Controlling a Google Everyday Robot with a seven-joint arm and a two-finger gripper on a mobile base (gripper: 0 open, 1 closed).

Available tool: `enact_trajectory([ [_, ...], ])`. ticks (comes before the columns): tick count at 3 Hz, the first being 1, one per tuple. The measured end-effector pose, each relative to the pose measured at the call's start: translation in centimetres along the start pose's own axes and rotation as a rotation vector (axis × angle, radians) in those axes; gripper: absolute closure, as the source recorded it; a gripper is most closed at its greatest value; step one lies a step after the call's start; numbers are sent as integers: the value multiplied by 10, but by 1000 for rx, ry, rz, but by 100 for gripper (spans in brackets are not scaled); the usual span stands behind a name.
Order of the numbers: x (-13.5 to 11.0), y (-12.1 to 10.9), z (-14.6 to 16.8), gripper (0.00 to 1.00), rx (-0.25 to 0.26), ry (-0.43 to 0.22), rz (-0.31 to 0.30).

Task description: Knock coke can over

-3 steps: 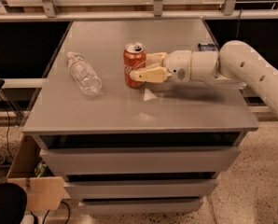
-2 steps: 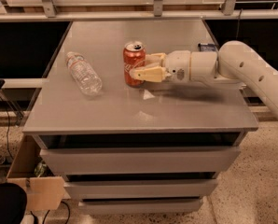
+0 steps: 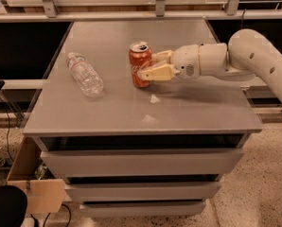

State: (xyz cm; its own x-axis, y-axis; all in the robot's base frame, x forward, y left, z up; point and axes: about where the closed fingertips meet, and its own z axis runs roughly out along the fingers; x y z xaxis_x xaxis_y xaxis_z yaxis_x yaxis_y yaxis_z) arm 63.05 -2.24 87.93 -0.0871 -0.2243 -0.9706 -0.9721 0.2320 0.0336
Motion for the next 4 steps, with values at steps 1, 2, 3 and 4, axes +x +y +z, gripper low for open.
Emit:
enact_trajectory([
  [1, -5, -5, -18, 100, -19, 115, -59],
  [2, -14, -7, -34, 100, -47, 280, -162],
  [3, -18, -5, -41, 100, -61, 470, -288],
  [4, -25, 5, -39, 100, -37, 670, -426],
])
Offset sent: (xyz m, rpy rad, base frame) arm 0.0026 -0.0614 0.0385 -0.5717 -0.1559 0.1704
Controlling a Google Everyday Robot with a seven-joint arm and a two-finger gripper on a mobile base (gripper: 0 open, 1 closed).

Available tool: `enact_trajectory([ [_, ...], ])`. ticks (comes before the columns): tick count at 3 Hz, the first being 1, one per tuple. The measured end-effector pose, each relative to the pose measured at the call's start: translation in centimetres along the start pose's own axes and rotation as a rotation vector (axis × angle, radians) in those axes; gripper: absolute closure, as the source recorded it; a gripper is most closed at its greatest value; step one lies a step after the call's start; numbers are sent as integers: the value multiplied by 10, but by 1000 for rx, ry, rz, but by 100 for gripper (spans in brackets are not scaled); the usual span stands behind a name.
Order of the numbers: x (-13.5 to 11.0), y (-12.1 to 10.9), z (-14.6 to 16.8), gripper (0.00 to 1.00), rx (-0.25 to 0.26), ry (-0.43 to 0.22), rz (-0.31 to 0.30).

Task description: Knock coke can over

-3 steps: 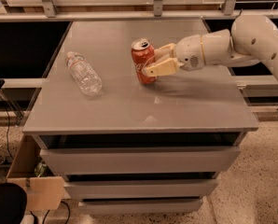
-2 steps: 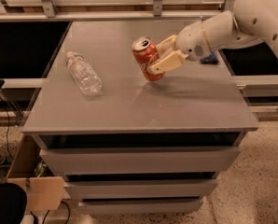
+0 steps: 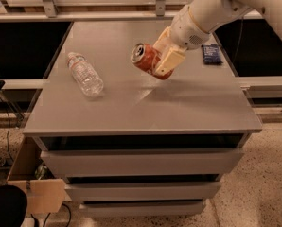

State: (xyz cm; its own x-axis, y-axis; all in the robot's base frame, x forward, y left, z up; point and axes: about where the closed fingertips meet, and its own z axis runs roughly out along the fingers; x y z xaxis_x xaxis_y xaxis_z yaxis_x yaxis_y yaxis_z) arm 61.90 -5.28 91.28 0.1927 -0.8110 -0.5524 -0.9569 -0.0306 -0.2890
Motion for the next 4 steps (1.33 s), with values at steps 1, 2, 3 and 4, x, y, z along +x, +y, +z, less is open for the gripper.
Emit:
enact_trajectory([
  [1, -3, 12, 11, 100, -12, 200, -57],
  [2, 1, 21, 23, 100, -25, 399, -88],
  [3, 16, 19, 25, 100, -28, 561, -112],
  [4, 30, 13, 20, 82, -36, 658, -110],
])
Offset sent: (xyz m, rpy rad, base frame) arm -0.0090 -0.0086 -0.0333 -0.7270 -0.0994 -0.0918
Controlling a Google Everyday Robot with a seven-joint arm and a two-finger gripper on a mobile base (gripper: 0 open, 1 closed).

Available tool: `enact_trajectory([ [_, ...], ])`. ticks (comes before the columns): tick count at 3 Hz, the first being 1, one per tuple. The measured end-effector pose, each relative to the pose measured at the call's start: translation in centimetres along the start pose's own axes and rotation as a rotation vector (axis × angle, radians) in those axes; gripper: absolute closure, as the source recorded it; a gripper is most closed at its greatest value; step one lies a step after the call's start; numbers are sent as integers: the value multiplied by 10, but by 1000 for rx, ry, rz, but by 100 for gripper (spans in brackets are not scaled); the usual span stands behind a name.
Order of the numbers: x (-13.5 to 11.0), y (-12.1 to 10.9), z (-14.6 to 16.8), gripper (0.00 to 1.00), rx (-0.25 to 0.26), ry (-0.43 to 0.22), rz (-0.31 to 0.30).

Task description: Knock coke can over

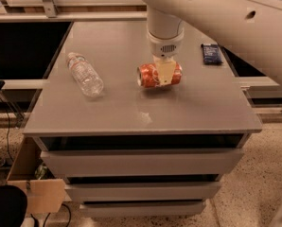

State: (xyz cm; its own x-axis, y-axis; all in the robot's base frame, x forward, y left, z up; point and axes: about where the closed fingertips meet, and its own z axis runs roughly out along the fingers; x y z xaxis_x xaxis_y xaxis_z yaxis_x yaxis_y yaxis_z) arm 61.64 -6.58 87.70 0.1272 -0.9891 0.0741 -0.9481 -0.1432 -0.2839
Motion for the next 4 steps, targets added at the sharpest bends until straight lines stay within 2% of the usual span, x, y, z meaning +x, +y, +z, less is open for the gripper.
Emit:
enact_trajectory([
  [1, 10, -3, 1, 59, -15, 48, -2],
  [3, 17, -7, 1, 12, -35, 79, -11],
  [4, 17, -6, 3, 0, -43, 76, -14],
])
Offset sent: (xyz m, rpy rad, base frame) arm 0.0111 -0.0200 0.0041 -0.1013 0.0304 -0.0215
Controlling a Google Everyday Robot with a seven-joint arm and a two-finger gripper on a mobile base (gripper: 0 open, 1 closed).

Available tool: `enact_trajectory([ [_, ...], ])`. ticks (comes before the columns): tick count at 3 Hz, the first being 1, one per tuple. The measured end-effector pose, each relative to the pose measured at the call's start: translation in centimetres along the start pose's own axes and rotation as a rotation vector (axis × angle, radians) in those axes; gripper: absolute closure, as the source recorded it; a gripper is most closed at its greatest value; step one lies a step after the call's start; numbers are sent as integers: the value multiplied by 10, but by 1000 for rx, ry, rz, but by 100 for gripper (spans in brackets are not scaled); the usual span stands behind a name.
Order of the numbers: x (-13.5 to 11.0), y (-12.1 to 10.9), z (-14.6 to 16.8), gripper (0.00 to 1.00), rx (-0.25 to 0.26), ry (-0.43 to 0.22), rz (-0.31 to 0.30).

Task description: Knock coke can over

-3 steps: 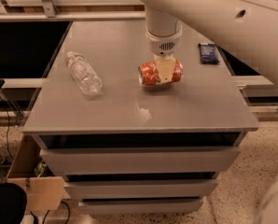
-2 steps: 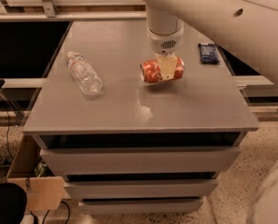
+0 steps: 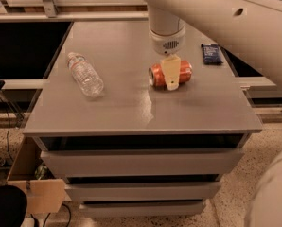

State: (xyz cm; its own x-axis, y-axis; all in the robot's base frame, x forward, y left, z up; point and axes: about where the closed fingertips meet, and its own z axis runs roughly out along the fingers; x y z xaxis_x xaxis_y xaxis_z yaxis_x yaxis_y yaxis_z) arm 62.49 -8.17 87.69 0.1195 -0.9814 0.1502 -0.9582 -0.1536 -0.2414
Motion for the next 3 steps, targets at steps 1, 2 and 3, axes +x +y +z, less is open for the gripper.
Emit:
enact_trajectory([
  [1, -2, 2, 2, 0, -8, -6, -3],
  [2, -2, 4, 5, 0, -21, -27, -9],
  [3, 10, 1, 5, 0, -35, -98, 14],
])
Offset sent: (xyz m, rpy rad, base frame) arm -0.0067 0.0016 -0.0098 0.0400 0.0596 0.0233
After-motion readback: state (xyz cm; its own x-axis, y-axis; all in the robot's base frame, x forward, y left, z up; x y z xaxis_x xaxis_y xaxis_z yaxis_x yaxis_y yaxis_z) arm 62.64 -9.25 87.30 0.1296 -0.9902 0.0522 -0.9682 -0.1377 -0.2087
